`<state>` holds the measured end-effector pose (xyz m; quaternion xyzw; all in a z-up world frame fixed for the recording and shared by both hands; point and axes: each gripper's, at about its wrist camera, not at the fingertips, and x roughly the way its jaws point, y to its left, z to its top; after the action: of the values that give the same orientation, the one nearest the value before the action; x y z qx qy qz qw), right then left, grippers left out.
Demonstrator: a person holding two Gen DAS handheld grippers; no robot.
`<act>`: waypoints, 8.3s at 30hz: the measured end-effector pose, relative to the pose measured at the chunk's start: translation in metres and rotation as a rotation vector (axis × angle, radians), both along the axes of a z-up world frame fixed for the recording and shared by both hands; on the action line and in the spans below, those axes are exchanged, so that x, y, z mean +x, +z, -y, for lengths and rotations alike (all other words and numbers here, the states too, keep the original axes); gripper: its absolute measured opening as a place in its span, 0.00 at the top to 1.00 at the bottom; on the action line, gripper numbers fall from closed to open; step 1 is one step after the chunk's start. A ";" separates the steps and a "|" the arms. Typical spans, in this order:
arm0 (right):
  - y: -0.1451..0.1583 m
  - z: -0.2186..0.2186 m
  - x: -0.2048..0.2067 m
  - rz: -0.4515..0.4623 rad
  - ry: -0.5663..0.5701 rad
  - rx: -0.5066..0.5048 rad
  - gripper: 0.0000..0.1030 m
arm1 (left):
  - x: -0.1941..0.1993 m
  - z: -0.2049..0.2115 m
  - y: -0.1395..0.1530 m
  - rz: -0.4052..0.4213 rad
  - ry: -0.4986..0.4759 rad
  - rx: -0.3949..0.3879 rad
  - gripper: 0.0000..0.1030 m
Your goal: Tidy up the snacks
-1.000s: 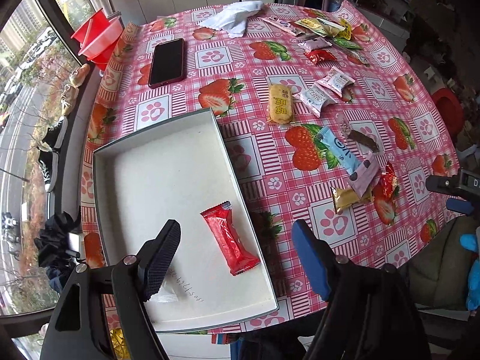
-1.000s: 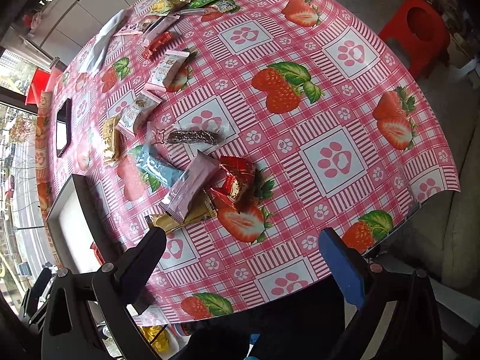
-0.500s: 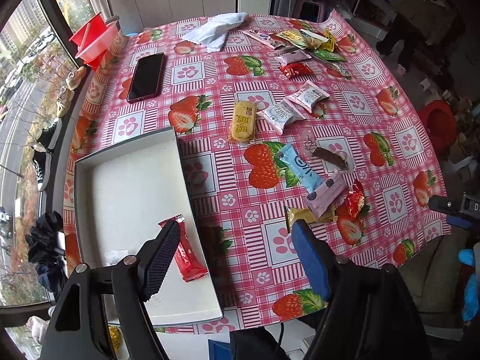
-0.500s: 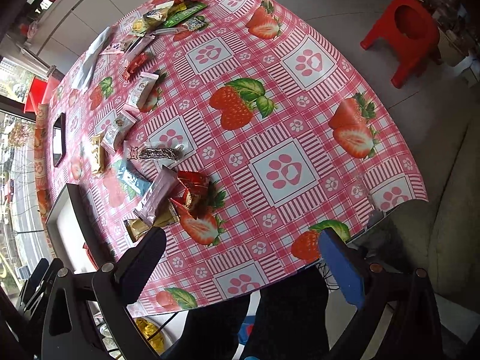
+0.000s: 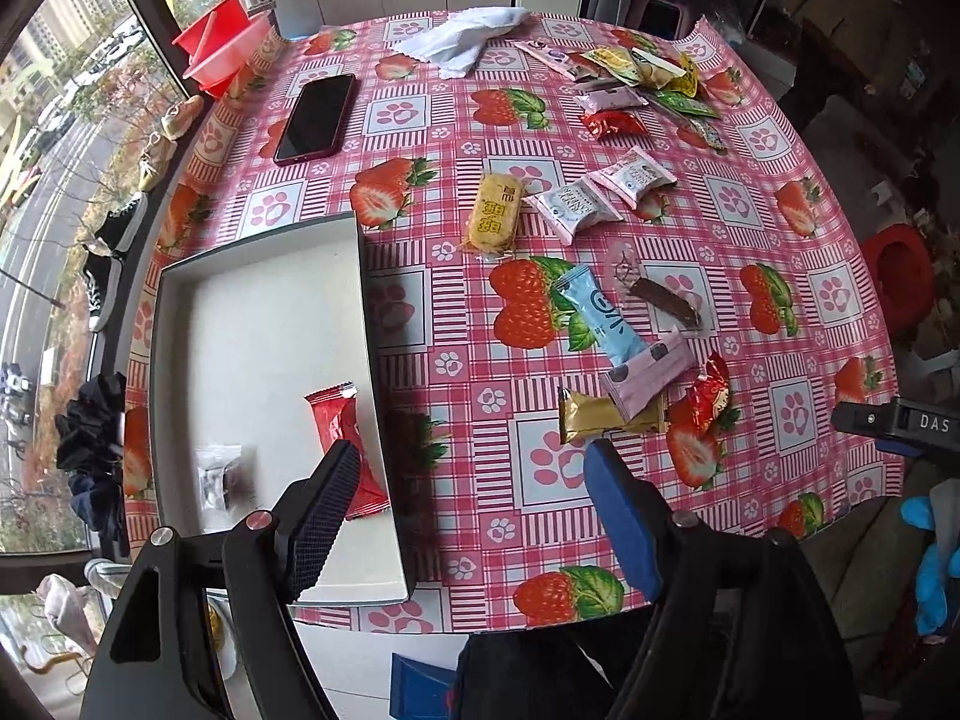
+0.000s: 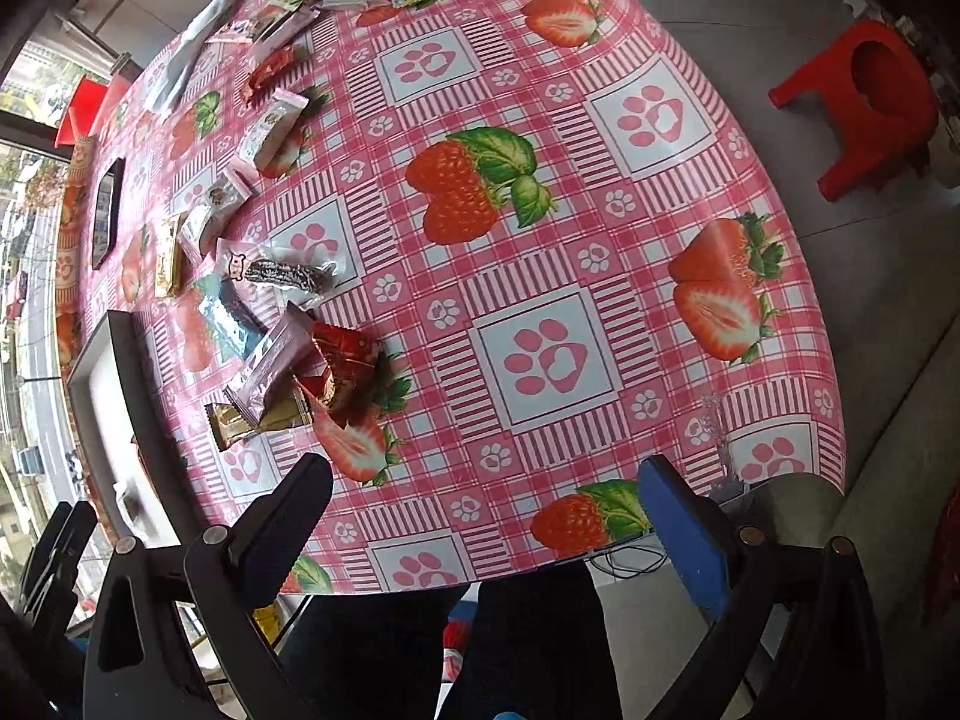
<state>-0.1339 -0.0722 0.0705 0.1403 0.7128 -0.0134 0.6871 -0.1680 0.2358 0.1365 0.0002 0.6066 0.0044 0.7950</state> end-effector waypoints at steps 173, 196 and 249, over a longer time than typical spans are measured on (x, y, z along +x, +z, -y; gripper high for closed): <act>-0.050 -0.102 0.083 -0.156 0.339 0.022 0.09 | -0.009 -0.092 -0.061 -0.136 0.073 0.026 0.24; -0.054 -0.035 0.132 -0.146 0.450 0.044 0.09 | 0.024 -0.009 -0.096 -0.178 0.137 -0.074 0.70; -0.049 -0.122 0.254 -0.010 0.719 -0.142 0.21 | 0.221 0.012 -0.141 -0.158 -0.083 0.048 0.62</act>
<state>0.1203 0.0502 0.0215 -0.1675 0.7172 0.1788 0.6523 0.0525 0.2241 -0.0045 0.0446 0.6668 -0.0141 0.7438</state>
